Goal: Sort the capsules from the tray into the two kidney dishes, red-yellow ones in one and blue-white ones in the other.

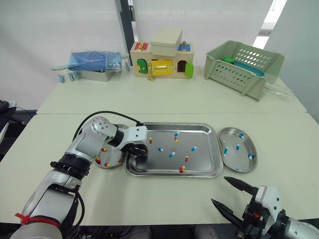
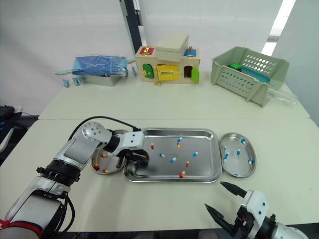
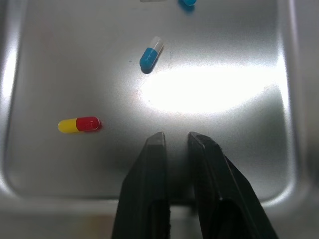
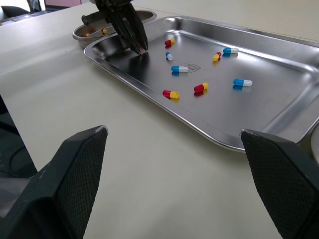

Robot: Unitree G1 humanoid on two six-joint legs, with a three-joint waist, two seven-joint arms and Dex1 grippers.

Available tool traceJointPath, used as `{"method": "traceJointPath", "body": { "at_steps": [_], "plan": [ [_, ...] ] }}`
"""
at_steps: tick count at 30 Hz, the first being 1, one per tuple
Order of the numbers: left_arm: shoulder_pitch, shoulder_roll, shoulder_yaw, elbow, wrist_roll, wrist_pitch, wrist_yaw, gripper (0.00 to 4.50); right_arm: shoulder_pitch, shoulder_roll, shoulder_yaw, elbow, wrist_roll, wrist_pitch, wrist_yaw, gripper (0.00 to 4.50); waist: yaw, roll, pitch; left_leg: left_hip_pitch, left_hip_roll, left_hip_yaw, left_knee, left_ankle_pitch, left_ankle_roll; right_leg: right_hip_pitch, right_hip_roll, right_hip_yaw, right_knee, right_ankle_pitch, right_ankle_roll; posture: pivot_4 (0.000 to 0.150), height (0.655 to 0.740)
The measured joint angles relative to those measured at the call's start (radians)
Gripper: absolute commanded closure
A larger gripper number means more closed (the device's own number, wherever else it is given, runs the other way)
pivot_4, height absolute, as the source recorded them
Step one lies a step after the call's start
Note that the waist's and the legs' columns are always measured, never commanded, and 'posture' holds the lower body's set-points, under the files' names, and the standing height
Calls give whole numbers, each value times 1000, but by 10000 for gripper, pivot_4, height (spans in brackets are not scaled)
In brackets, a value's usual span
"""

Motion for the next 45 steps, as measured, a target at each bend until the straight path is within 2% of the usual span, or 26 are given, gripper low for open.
{"method": "traceJointPath", "body": {
  "at_steps": [10, 16, 21, 25, 29, 30, 34, 38, 42, 45],
  "plan": [
    [5, 0, 2, -19, 3, 21, 4, 39474, 0, -5, 1, -6, 0, 1, -3, 0, 0, 0, 0, 0, 0, 0, 0, 0, 0, 0, 0, 0, 0, 0, 0, 1500, 7400],
    [5, 12, 32, -57, -28, 99, 3, 39474, 0, -6, 1, -6, 0, 1, -2, 0, 0, 0, 0, 0, 0, 0, 0, 0, 0, 0, 0, 0, 0, 0, 0, 1500, 7400],
    [-38, 18, 106, -27, -84, 148, 24, 28123, 0, -7, 1, -6, 0, 1, -3, 0, 0, 0, 0, 0, 0, -1, 1, 0, 0, 0, 0, -1, 0, 0, 0, 1500, 7400],
    [-109, 32, 140, 64, -88, 141, 57, 15376, 3, -8, 1, -6, 0, 1, -2, 0, -1, 0, 0, 0, 0, -1, 1, 0, 0, 0, 0, -1, 0, 0, 0, 1500, 7400],
    [-116, 31, 138, 95, -89, 120, 59, 2334, 5, -8, 1, -6, 0, 1, -2, 0, -2, 0, 0, 0, 0, -1, 1, 0, 0, 0, 0, -1, 0, 0, 0, 1500, 7400],
    [-116, 30, 138, 98, -89, 119, 59, 279, 5, -8, 1, -6, 0, 1, -2, 0, -2, 0, 0, 0, 0, -1, 1, 0, 0, 0, 0, -1, 0, 0, 0, 1500, 7400],
    [-101, 12, 134, 99, -82, 80, 68, 279, 6, -7, 2, -7, 0, 1, -5, 0, -2, 0, 0, 0, 0, -1, 1, 0, 0, 0, 0, -1, 0, 0, 0, 1500, 7400],
    [-65, -53, 117, 94, -60, 146, 153, 279, 13, -6, 4, -16, -3, 1, -17, 0, -2, 0, 0, 0, 0, -1, 1, 0, 0, 0, 0, -1, 0, 0, 0, 1500, 7400],
    [19, -124, 140, -83, -93, 367, 270, 279, 33, 0, 10, -29, -4, 1, -28, 0, -3, 0, 0, -3, 0, -3, 1, 0, 0, -1, 0, -2, 0, 0, 0, 1500, 7400],
    [70, -183, 214, -265, -110, 576, 420, 279, 46, 5, 11, -42, -5, 2, -46, 0, -4, 0, 0, -3, 0, -4, 1, 0, 0, -1, 0, -2, 1, 0, 0, 1500, 7400]
  ]
}}
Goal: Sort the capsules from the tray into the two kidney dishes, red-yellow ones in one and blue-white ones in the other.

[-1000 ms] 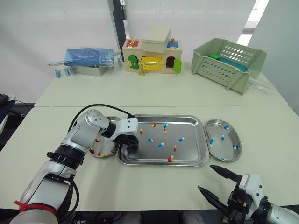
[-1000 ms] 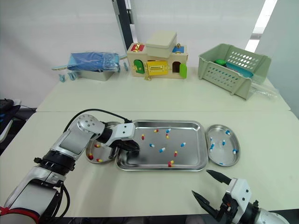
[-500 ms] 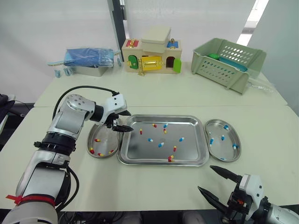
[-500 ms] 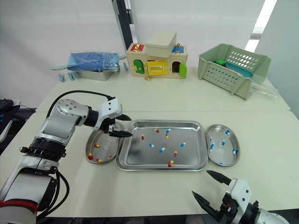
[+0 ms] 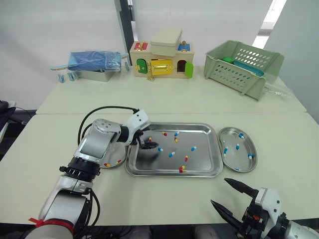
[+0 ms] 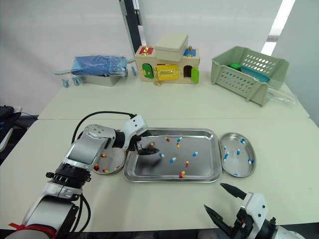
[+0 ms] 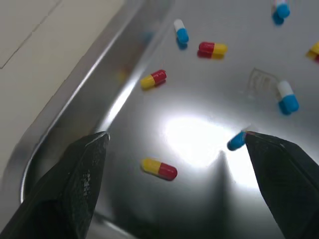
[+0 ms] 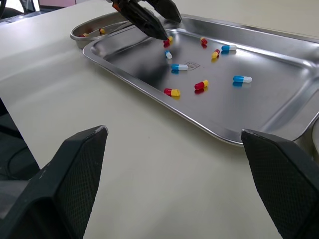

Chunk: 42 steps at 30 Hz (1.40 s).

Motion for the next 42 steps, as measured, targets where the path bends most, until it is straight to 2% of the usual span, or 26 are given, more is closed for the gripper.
{"method": "traceJointPath", "body": {
  "at_steps": [5, 7, 9, 12, 17, 24, 28, 40, 42],
  "plan": [
    [97, -121, 101, -339, -8, 330, 249, 279, 44, -9, -12, -25, 3, 1, -1, 0, 5, 0, 0, -1, 0, 0, 0, 0, 0, 0, 0, 0, -1, 0, 0, 1500, 7400],
    [113, -177, 138, -415, -2, 419, 349, 279, 54, -15, -22, -25, 11, 1, 5, 0, 8, -1, -1, 0, 0, 0, 1, 0, 0, 1, 0, 0, 0, 0, 0, 1500, 7400],
    [116, -274, 182, -487, 30, 507, 475, 279, 65, -22, -37, -24, 16, 1, 11, 0, 16, -1, -1, 0, -1, 0, 1, 0, 0, 1, 0, 0, 0, 0, 0, 1500, 7400],
    [147, -413, 190, -557, 65, 568, 628, 279, 54, -25, -49, -24, 20, 1, 25, 0, 23, -3, -2, 0, -1, 1, 1, 0, 0, 2, -1, 0, -1, 0, 0, 1500, 7400],
    [194, -513, 126, -563, 111, 577, 801, 279, 24, -24, -52, -17, 22, 0, 26, 0, 23, -3, -3, 0, -1, 1, 1, 0, 0, 1, -1, 0, -1, 0, 0, 1500, 7400],
    [239, -554, 80, -554, 123, 566, 895, 279, 28, -24, -52, -19, 20, 1, 25, 0, 23, -3, -3, 0, -1, 1, 1, 0, 0, 1, -1, 1, -1, 0, 0, 1500, 7400],
    [228, -560, 82, -482, 123, 546, 930, 279, 25, -24, -51, -22, 20, 10, 24, 0, 24, -4, -3, 0, -1, 1, 1, 0, 0, 1, -1, 0, -1, 0, 0, 1500, 7400],
    [220, -560, 81, -385, 101, 505, 937, 279, 11, -24, -51, -22, 20, 14, 25, 0, 24, -3, -3, 0, -1, 1, 1, 0, -1, 1, -1, 1, -2, 0, 0, 1500, 7400],
    [220, -560, 82, -384, 99, 505, 937, 4032, 11, -25, -51, -22, 20, 14, 25, 0, 24, -3, -3, 0, -1, 1, 1, 0, -1, 1, -1, 1, -2, 0, 0, 1500, 7400]
  ]
}}
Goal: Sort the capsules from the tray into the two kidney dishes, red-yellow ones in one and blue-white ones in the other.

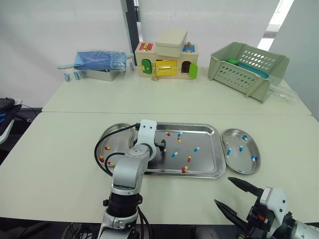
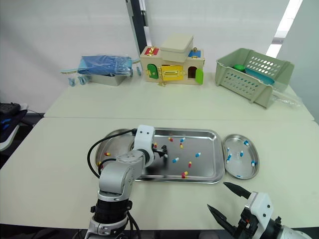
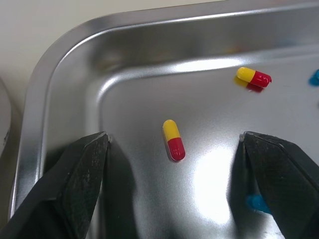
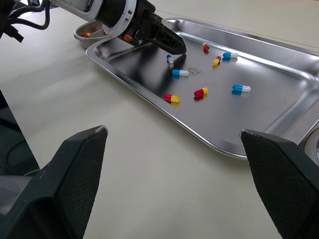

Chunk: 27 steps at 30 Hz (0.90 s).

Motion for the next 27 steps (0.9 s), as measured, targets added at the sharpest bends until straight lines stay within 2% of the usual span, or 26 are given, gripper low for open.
{"method": "traceJointPath", "body": {
  "at_steps": [3, 13, 23, 27],
  "plan": [
    [0, -5, 0, 1, -7, 1, 2, 12275, -3, 0, 0, 0, 0, 1, 0, 0, 0, 0, 0, 0, 0, 0, 0, 0, 0, 0, 0, 0, 0, 0, 0, 1500, 7400],
    [0, -17, 15, 0, -18, 4, 29, 44863, -12, -1, 0, 0, 0, 18, 0, 0, 0, 0, 0, 0, 0, 0, 0, 0, 0, 0, 0, 0, 0, 0, 0, 1500, 7400],
    [-4, -26, 38, 4, -41, -1, 37, 44863, -12, -1, 0, 0, -1, 18, 0, 0, 0, 0, 0, 0, 0, 0, 0, 0, 0, 0, 0, 0, 0, 0, 0, 1500, 7400],
    [-29, -5, 56, -40, -98, 2, -17, 44863, -15, -1, 0, 0, -1, 18, 1, 0, -1, 0, 0, 0, 0, 0, 0, 1, -2, 0, 0, 0, 0, 0, 0, 1500, 7400]
  ]
}}
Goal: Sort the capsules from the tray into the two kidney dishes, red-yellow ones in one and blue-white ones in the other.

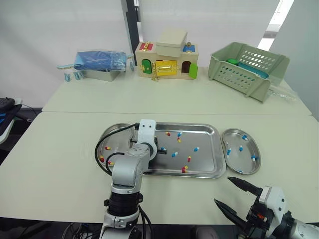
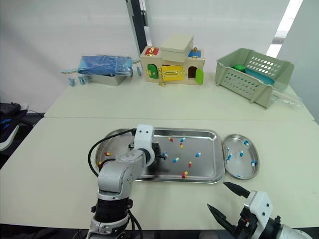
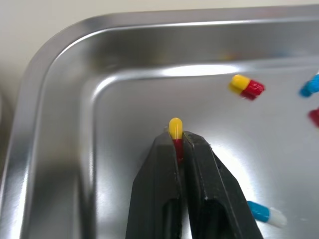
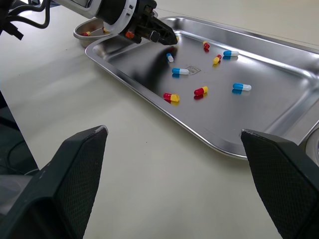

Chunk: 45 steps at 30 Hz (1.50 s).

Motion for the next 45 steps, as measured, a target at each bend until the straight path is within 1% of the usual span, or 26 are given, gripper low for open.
{"method": "traceJointPath", "body": {
  "at_steps": [4, 7, 11, 14, 21, 23, 26, 28, 31, 37, 38, 45],
  "plan": [
    [-65, 79, 47, -116, -40, 39, -41, 44863, -14, -9, 1, 0, 0, 0, 14, 0, -3, 1, 0, 1, 0, 1, 0, 0, 0, 0, 0, 0, 0, 0, 0, 1500, 7400],
    [-97, 134, 148, -171, -40, 125, -26, 44863, -31, -27, 1, 1, 0, 0, 29, 0, -3, 1, 0, 1, 0, 0, 0, 0, 0, 0, 0, 0, 0, 0, 0, 1500, 7400],
    [-89, 141, 264, -214, -13, 207, 22, 44863, -74, -36, 0, 5, 9, 6, 41, 0, 0, 0, 0, 0, 0, 0, 0, 0, 0, 0, 0, 0, 0, 0, 0, 1500, 7400],
    [-46, 138, 307, -237, -2, 249, 41, 44863, -82, -41, 0, 8, 20, 8, 43, 0, 0, 0, 0, 0, 0, 0, 0, 0, -1, 0, 0, 0, -1, 0, 0, 1500, 7400],
    [50, 127, 322, -243, -4, 276, 52, 44863, -92, -44, 1, 32, 26, 7, 63, 0, 0, -1, 0, 0, 0, 0, 0, 0, -1, 0, 0, 0, 0, 0, 0, 1500, 7400],
    [53, 125, 327, -242, -7, 275, 52, 44863, -98, -44, 1, 45, 26, 5, 68, 0, 0, -1, 0, 0, 0, 0, 0, 0, -1, 0, 0, 0, 0, 0, 0, 1500, 7400],
    [52, 123, 333, -241, -9, 273, 54, 36857, -100, -44, 1, 58, 26, 0, 82, 0, 0, -1, 0, 0, 0, 0, 0, 0, 0, 0, 0, 0, 0, 0, 0, 1500, 7400],
    [52, 123, 334, -239, -11, 273, 54, 29977, -100, -43, 1, 66, 25, -3, 86, 0, 0, -1, 0, 0, 0, 0, 0, 0, 0, 0, 0, 0, 0, 0, 0, 1500, 7400],
    [52, 123, 332, -239, -15, 273, 54, 21082, -102, -43, 1, 69, 25, -6, 87, 0, 0, -1, 0, 0, 0, 0, 0, 0, -1, 0, 0, 0, 0, 0, 0, 1500, 7400],
    [52, 123, 331, -239, -21, 273, 54, 1621, -108, -43, 1, 69, 24, -10, 87, 0, 0, -1, 0, 0, 0, 0, 0, 0, -1, 0, 0, 0, 0, 0, 0, 1500, 7400],
    [52, 123, 331, -239, -22, 273, 54, 350, -110, -43, 2, 69, 24, -10, 87, 0, 0, -1, 0, 0, 0, 0, 0, 0, -1, 0, 0, 0, 0, 0, 0, 1500, 7400],
    [52, 119, 328, -239, -32, 273, 51, 350, -115, -43, 3, 69, 24, -10, 85, 0, 0, -1, 0, 0, 0, 0, 0, 0, -1, 0, 0, 0, 0, 0, 0, 1500, 7400]
  ]
}}
